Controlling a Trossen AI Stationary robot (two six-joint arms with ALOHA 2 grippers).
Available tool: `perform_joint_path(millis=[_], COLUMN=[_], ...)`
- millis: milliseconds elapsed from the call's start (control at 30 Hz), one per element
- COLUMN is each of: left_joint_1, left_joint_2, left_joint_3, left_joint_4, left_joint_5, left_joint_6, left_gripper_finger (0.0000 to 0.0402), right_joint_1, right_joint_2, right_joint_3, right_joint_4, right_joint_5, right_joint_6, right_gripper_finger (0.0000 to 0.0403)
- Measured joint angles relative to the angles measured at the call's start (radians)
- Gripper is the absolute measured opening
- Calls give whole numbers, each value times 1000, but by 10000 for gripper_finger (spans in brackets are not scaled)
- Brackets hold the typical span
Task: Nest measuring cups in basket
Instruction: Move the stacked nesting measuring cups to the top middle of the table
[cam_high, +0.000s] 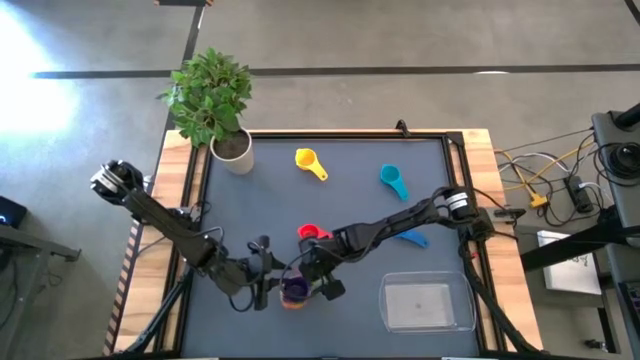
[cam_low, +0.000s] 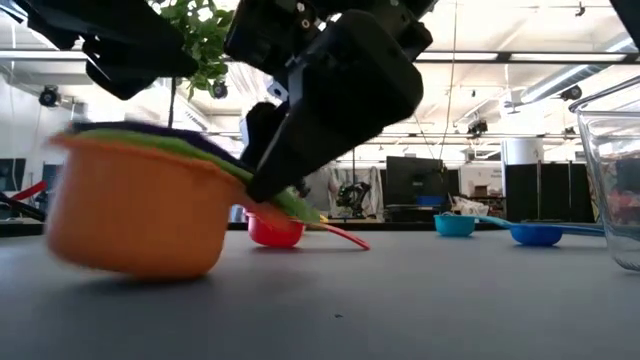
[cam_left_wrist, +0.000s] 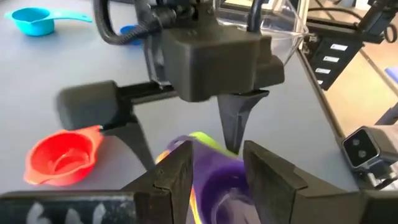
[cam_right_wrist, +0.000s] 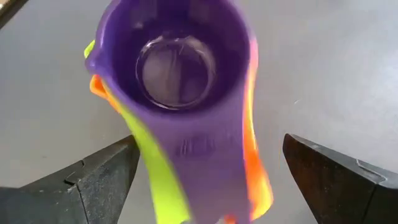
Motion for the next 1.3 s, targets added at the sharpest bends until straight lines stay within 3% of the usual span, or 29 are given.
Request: perform_joint_path(millis=[533, 1300], left_joint_1=[-1, -18], left_joint_2=[138, 135], left_joint_3=[76, 82], left_joint_4=[-6, -63], left_joint_5=[78, 105], left_joint_6=[-85, -187], left_gripper_finger=[122, 123], right_joint_1=[-1, -17], right_joint_2=[1, 2], right_joint_3=[1, 0], right_joint_4=[14, 87], right_joint_5=[0, -61], right_joint_6=[-50, -124], right_gripper_finger=[382, 382])
